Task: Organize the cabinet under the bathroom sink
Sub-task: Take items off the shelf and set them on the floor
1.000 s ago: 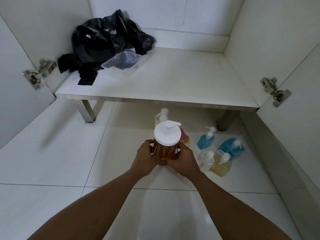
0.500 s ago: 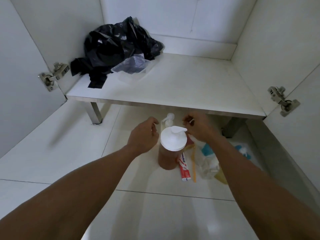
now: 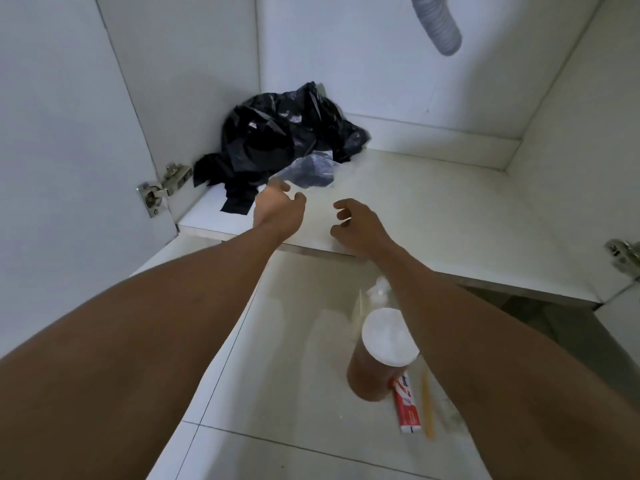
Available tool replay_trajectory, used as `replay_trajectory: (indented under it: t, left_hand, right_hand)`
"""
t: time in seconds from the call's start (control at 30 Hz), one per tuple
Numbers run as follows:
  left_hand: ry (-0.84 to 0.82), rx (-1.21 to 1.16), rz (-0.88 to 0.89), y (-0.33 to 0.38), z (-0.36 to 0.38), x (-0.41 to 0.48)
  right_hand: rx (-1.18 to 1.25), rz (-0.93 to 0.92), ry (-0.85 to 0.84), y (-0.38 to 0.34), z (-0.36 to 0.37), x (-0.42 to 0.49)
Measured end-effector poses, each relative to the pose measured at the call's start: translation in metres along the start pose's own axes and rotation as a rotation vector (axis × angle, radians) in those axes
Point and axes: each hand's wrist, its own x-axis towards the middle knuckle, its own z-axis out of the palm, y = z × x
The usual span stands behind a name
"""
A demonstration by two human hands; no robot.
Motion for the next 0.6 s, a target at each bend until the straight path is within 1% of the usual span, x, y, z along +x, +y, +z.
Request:
replay_trajectory:
  t: [0.07, 0.2, 0.27, 0.33, 0.5, 0.6]
  left_hand:
    - [-0.056, 0.008, -0.029, -0.008, 0.003, 0.011]
    - [-0.15, 0.189, 0.072, -0.019, 0.008, 0.024]
    - [-0.138, 0.201, 0.091, -0.022, 0.011, 0.025]
    - [-0.082, 0.145, 0.09, -0.022, 0.013, 0.022]
    - [0.019, 0.065, 0.107, -0.024, 0.014, 0.008]
    - [0.016, 0.06, 0.183, -0.023, 0.015, -0.004]
  right_hand:
    - [-0.014, 0.016, 0.001, -0.005, 0.014, 0.008]
    - [-0.134, 0.0, -0.052, -0.015, 0.019, 0.024]
    - [-0.13, 0.029, -0.075, -0.017, 0.017, 0.03]
    - [-0.095, 0.047, -0.068, -0.017, 0.015, 0.032]
    - [0.15, 0.103, 0.046, -0.012, 0.014, 0.025]
    - [0.395, 0.132, 0.207, -0.005, 0.008, 0.012]
